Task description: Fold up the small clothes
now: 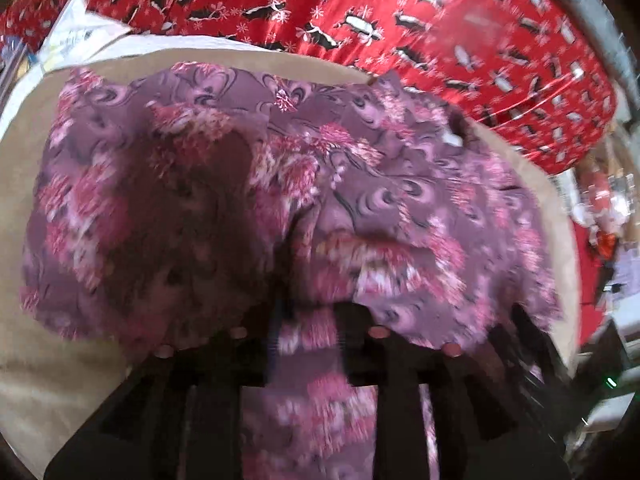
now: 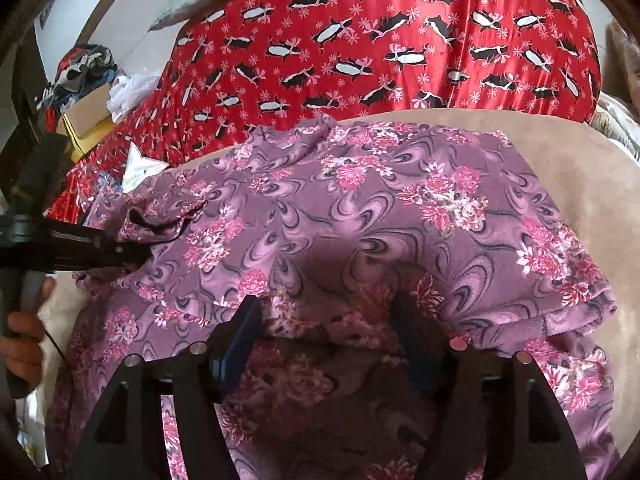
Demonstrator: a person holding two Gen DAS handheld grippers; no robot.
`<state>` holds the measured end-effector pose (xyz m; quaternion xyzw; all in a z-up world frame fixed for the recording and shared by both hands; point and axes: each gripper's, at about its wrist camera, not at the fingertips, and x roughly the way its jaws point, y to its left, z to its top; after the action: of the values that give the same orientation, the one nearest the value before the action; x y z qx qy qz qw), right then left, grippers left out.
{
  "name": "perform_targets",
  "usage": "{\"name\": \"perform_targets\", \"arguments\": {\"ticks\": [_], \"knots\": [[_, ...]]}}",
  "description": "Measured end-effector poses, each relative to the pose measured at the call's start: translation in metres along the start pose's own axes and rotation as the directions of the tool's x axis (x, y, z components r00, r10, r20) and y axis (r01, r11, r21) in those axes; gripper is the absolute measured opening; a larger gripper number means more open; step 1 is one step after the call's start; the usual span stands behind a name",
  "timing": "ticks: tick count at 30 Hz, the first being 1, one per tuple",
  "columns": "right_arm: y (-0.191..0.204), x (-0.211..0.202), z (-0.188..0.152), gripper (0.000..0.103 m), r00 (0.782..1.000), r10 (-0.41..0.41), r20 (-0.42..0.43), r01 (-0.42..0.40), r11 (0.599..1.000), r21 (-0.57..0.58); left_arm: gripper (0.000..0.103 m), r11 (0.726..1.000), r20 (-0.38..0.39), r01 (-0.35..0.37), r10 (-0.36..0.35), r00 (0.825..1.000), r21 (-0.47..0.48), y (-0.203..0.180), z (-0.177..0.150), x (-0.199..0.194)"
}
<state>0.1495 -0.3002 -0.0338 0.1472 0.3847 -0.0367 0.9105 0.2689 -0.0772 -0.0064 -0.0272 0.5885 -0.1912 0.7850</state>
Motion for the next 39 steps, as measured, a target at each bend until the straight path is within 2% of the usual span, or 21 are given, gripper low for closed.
{"name": "perform_targets", "arguments": {"ticks": [1, 2, 3, 5, 6, 8, 11, 14, 17, 19, 20, 21, 25, 30, 34, 39], "knots": [[0.004, 0.0, 0.003, 0.07, 1.0, -0.023, -0.018, 0.023, 1.0, -0.012, 0.04, 1.0, 0.017, -0.001, 0.001, 1.0, -0.008, 0.004, -0.004, -0.009], [0.01, 0.0, 0.008, 0.071, 0.998, -0.047, -0.031, 0.046, 0.999, -0.017, 0.052, 1.0, 0.037, -0.004, 0.004, 0.999, -0.016, 0.01, -0.009, -0.018], [0.013, 0.0, 0.011, 0.071, 0.999, -0.043, -0.032, 0.042, 0.999, -0.009, 0.057, 0.999, 0.064, -0.006, 0.009, 0.998, -0.039, 0.02, -0.017, -0.027], [0.024, -0.001, 0.02, 0.071, 0.997, 0.068, -0.023, -0.067, 0.997, 0.046, 0.057, 0.997, 0.07, -0.007, 0.013, 0.997, -0.081, 0.036, -0.025, -0.032], [0.033, 0.003, 0.026, 0.071, 0.989, 0.145, -0.029, -0.142, 0.986, 0.089, 0.057, 0.994, 0.06, 0.005, 0.002, 0.998, -0.106, 0.045, -0.029, -0.03], [0.044, 0.012, 0.034, 0.071, 0.974, 0.223, -0.04, -0.215, 0.965, 0.15, 0.057, 0.989, 0.034, 0.006, -0.001, 0.999, -0.148, 0.061, -0.034, -0.022], [0.064, 0.036, 0.043, 0.071, 0.929, 0.366, -0.052, -0.336, 0.895, 0.294, 0.057, 0.982, 0.007, 0.049, -0.049, 0.999, -0.184, 0.074, -0.042, -0.011], [0.079, 0.059, 0.046, 0.071, 0.891, 0.449, -0.063, -0.391, 0.831, 0.397, 0.057, 0.985, 0.016, 0.048, -0.046, 0.999, -0.166, 0.07, -0.042, -0.014], [0.094, 0.079, 0.049, 0.068, 0.868, 0.487, -0.1, -0.401, 0.805, 0.438, 0.057, 0.987, 0.017, 0.047, -0.045, 0.999, -0.153, 0.07, -0.044, -0.012], [0.102, 0.086, 0.051, 0.037, 0.873, 0.474, -0.116, -0.391, 0.821, 0.417, 0.057, 0.986, 0.024, 0.059, -0.056, 0.998, -0.157, 0.072, -0.045, -0.013], [0.104, 0.087, 0.053, 0.007, 0.872, 0.472, -0.127, -0.391, 0.829, 0.4, 0.057, 0.984, 0.024, 0.066, -0.063, 0.998, -0.164, 0.074, -0.044, -0.014], [0.104, 0.086, 0.053, 0.007, 0.873, 0.47, -0.131, -0.389, 0.832, 0.396, 0.057, 0.981, 0.023, 0.077, -0.074, 0.997, -0.175, 0.076, -0.044, -0.015], [0.087, 0.051, 0.06, 0.007, 0.901, 0.43, -0.051, -0.392, 0.86, 0.325, 0.057, 0.969, 0.021, 0.105, -0.103, 0.994, -0.224, 0.082, -0.042, -0.015], [0.033, 0.001, 0.071, 0.006, 0.929, 0.367, 0.038, -0.362, 0.888, 0.284, 0.057, 0.96, 0.02, 0.103, -0.102, 0.995, -0.261, 0.08, -0.045, -0.017], [-0.025, -0.028, 0.07, 0.006, 0.964, 0.256, 0.067, -0.264, 0.915, 0.305, 0.057, 0.958, 0.013, 0.086, -0.086, 0.996, -0.272, 0.076, -0.048, -0.018], [-0.084, -0.046, 0.058, 0.006, 0.985, 0.153, 0.074, -0.17, 0.912, 0.373, 0.057, 0.96, -0.002, 0.06, -0.063, 0.998, -0.274, 0.07, -0.051, -0.02]]}}
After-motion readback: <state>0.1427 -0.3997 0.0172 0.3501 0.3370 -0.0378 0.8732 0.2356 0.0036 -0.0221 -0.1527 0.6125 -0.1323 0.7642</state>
